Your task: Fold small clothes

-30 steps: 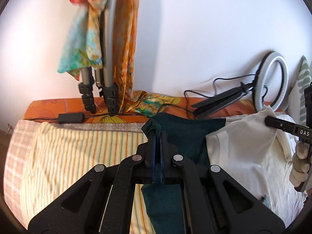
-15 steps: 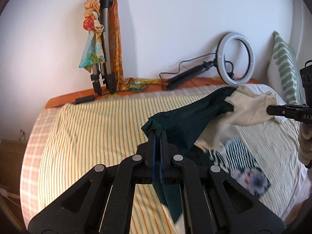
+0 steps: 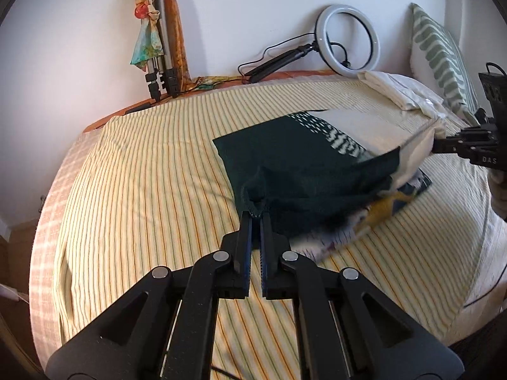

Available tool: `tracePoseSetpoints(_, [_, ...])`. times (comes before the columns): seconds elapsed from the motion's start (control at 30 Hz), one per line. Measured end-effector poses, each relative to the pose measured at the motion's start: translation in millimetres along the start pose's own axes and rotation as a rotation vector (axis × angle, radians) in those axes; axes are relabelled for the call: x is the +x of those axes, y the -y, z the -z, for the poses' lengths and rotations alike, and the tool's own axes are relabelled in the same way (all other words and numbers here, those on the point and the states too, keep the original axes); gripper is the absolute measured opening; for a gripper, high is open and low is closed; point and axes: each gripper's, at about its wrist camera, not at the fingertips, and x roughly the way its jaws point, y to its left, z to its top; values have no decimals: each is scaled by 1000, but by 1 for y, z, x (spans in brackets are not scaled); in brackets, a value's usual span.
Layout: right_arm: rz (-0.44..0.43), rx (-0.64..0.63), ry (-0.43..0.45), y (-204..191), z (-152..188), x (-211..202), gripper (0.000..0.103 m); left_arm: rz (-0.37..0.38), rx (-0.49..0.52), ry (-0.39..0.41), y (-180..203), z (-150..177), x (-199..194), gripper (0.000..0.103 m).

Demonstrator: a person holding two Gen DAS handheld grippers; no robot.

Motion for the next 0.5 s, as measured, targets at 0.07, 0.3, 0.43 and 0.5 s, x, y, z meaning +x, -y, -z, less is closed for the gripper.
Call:
tracePoseSetpoints(0.07, [2,-17,-1,-4,7,-8,8,2,16,-6,-1,9,-7,2])
tracePoseSetpoints(0.3, [-48,19,15,-2,29,-37,10,30,9,-3,-11,38,-38,2])
tracePoseSetpoints(0.43, [-59,19,21,-6,20,-40,10,29,-18,8,-15,34,-46,2])
tracePoseSetpoints(0.5, [-78,16,25,-12,11,-36,10,24,-16,26,-13,22,-44,2])
